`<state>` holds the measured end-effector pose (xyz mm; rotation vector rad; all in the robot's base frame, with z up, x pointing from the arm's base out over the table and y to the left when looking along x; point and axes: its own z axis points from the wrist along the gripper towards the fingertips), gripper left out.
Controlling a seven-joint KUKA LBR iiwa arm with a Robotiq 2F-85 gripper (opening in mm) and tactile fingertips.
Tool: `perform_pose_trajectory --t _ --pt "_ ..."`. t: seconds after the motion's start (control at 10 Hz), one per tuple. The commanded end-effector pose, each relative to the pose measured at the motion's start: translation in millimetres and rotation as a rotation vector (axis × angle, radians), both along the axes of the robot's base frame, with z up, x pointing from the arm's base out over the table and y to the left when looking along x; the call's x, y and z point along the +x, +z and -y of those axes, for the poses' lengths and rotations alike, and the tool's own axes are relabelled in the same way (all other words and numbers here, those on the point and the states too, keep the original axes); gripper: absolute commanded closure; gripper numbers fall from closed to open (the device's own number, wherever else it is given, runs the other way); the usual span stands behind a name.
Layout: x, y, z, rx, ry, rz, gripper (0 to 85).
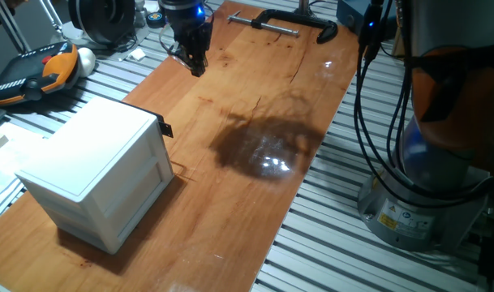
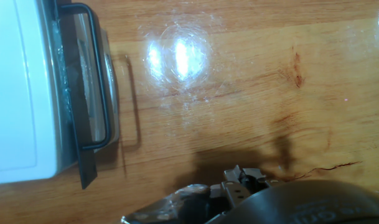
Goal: Grasp the handle and open the drawer
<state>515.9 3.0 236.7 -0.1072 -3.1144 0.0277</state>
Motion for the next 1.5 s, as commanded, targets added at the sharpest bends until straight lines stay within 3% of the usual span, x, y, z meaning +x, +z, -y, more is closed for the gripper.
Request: perform_pose_trajectory --t 0.0,0.4,0.8,1.4 --pt "0.2 -0.1 0.0 0.0 0.0 0.0 84.3" --pt "2.8 -1.9 -10.1 0.001 -0.004 0.005 84.3" --pt "11.6 -15.3 -24.1 0.047 -0.011 0.025 84.3" --pt "29.2 -32.1 -31.1 0.026 -0.001 0.02 84.3"
